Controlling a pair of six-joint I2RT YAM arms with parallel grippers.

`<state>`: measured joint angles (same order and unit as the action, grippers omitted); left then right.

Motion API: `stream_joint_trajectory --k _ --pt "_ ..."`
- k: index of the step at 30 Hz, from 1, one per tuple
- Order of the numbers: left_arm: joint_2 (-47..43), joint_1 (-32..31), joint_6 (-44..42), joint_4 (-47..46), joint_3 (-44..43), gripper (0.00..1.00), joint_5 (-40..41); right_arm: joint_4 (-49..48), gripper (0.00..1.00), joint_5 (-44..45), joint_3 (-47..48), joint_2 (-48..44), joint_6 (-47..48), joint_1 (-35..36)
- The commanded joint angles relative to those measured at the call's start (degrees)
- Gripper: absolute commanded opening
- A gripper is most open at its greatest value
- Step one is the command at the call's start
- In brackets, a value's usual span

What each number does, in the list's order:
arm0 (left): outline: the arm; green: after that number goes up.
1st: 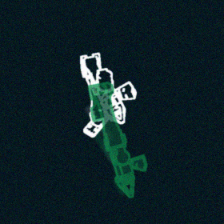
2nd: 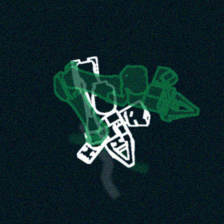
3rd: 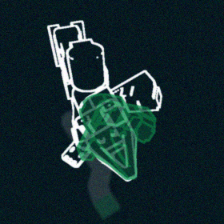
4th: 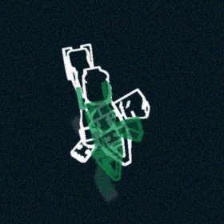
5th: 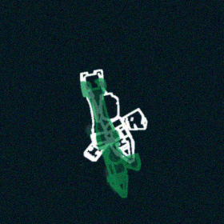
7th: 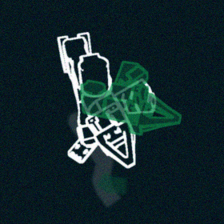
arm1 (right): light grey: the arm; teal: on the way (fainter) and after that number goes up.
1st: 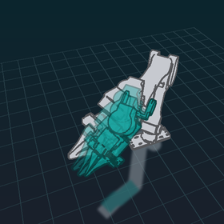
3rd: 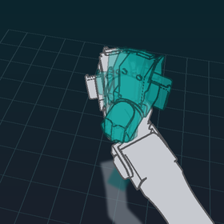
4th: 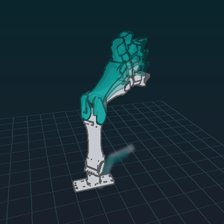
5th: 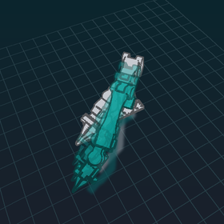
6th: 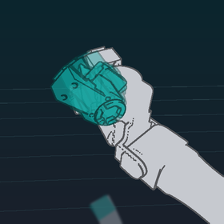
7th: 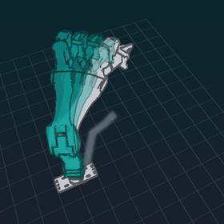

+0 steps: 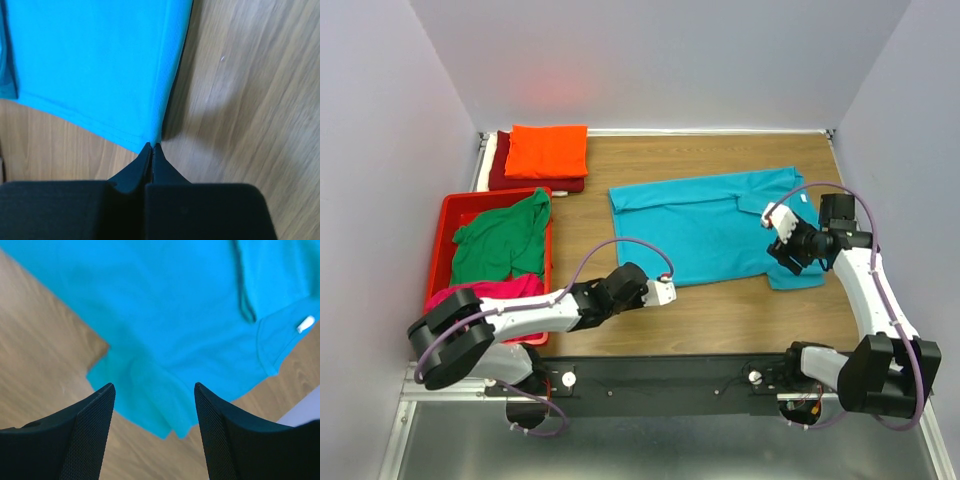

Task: Fold and stack the t-shirts
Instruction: Fold the tshirt

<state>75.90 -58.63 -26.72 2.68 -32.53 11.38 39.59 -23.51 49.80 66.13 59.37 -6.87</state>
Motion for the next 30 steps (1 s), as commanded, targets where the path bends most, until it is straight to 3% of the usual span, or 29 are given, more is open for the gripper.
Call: stream_joint_trajectory --k 1,9,14,23,30 --pt "-3.7 1.4 -2.5 -0.7 2.4 0.00 6.4 10.3 0.71 5.9 -2.1 -0.5 12.6 -1.0" --pt "1.2 6.2 1.3 1.4 -1.7 0.00 5.2 25.4 0.63 8.8 -1.1 1.5 21.9 -1.2" --pt "2.8 6.2 1.6 1.5 -2.8 0.00 1.6 27.5 0.56 12.0 -5.9 2.3 24.3 -1.2" --pt "1.4 6.4 1.8 0.8 -3.1 0.00 -0.1 11.5 0.56 10.2 -6.7 12.2 16.2 -1.2" --pt "0.2 6.4 1.9 0.8 -3.1 0.00 -0.9 6.4 0.56 10.8 -5.4 18.1 13.1 -1.2"
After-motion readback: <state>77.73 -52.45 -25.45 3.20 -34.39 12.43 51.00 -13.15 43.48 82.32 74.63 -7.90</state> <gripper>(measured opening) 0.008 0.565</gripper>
